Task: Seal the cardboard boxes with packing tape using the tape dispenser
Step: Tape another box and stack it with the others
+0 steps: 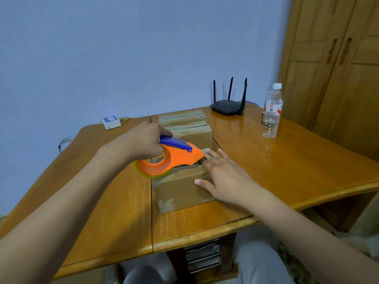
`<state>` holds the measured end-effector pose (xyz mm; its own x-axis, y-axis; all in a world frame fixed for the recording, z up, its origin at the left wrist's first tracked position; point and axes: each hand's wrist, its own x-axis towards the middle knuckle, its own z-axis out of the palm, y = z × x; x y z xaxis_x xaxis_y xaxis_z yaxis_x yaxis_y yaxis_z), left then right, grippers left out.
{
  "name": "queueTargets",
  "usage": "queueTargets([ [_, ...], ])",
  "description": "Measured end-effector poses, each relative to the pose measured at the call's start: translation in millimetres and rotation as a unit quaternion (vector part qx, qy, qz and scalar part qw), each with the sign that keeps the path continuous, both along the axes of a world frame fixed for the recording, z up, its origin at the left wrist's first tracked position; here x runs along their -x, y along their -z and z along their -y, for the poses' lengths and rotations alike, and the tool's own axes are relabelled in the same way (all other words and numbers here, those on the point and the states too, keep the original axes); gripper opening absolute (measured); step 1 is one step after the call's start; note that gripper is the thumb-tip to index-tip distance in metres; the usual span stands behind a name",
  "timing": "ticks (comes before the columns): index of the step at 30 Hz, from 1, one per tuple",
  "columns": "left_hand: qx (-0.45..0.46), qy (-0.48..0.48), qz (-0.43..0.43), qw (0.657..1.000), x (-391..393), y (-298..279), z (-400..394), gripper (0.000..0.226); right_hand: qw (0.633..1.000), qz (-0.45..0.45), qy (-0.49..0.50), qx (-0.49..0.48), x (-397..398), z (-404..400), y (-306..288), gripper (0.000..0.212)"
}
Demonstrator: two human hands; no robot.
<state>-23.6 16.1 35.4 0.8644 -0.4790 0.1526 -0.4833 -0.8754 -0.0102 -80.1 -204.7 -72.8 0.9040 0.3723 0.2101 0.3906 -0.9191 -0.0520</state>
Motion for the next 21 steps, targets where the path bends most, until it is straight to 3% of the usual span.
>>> queueTargets([
  [15,0.01,0.003,0.014,1.0,7.8,0.3,-12.9,0.064,0.999,-0.016,0.029,0.015,0.5,-2.9,-5.4,0.079],
  [21,-0.024,-0.076,0.016,0.997,17.3,-6.7,-37.6,0.064,0.999,-0.022,0.027,0.033,-2.7,-2.6,-3.4,0.079],
])
